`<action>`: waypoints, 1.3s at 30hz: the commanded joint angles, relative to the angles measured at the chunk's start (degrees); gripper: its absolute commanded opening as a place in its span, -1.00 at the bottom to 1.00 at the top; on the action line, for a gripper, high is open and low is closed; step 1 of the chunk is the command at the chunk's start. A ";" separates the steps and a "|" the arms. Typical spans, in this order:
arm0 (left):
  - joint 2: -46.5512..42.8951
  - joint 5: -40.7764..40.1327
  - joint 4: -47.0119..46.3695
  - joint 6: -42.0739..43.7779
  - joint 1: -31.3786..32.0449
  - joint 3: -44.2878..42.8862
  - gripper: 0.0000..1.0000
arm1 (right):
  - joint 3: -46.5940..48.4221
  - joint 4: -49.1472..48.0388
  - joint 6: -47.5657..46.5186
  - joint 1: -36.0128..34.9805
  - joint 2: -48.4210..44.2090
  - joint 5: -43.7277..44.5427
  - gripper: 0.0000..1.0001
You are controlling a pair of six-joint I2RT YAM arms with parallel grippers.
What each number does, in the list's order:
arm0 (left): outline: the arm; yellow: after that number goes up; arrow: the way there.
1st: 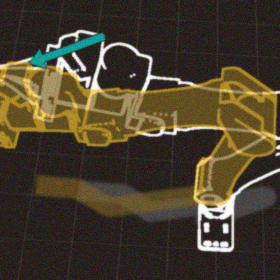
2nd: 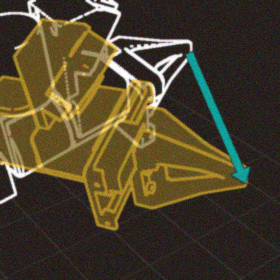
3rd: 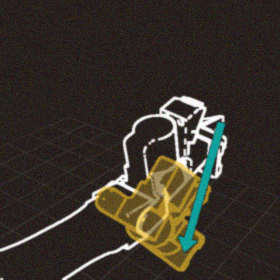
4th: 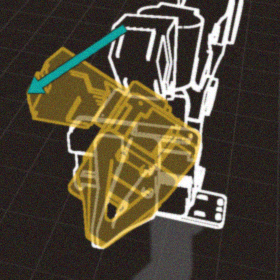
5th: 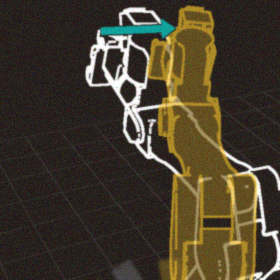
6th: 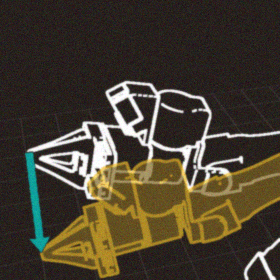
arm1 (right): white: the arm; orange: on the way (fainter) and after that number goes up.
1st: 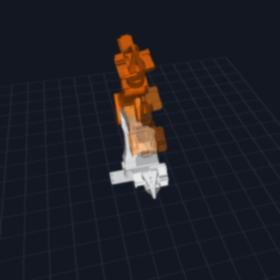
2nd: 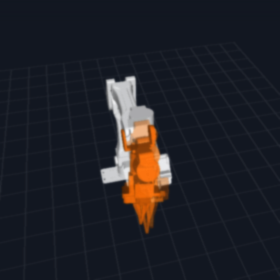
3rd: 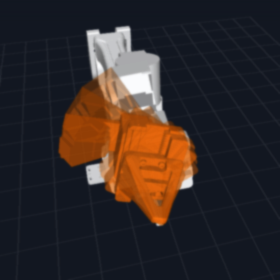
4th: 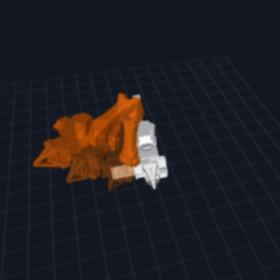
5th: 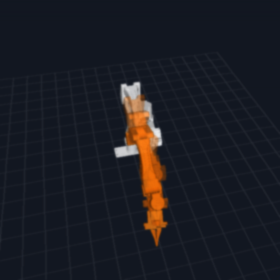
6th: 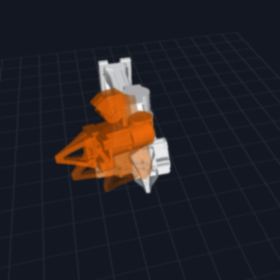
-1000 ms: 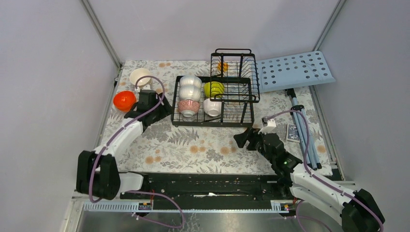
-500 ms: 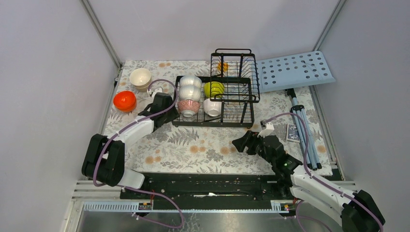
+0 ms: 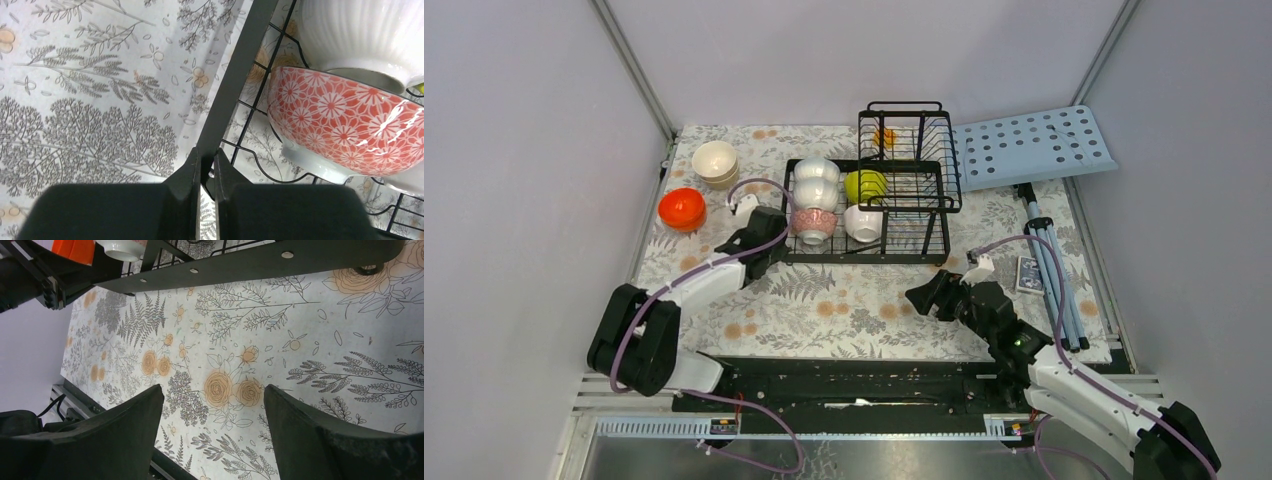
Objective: Unload the bowls from the dish rack
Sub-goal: Adjust the dish rack at the center of the board.
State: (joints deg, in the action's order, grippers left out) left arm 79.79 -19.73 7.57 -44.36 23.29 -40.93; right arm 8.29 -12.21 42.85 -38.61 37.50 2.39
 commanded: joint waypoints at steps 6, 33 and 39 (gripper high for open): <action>-10.59 0.05 -1.16 -7.60 4.18 7.56 -1.00 | 1.46 -1.36 2.60 0.16 -0.16 1.61 0.62; -10.83 -8.65 -2.75 -28.59 28.39 12.38 -1.00 | -4.22 -17.00 14.93 -4.45 8.98 9.08 0.78; -9.57 -10.34 -2.99 -30.74 31.40 12.18 -1.00 | 0.25 -19.05 16.81 -8.99 15.75 13.94 0.82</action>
State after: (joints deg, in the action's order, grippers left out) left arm 68.34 -37.95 7.60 -72.03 51.07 -28.56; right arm 4.32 -27.00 57.34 -44.86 49.74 10.59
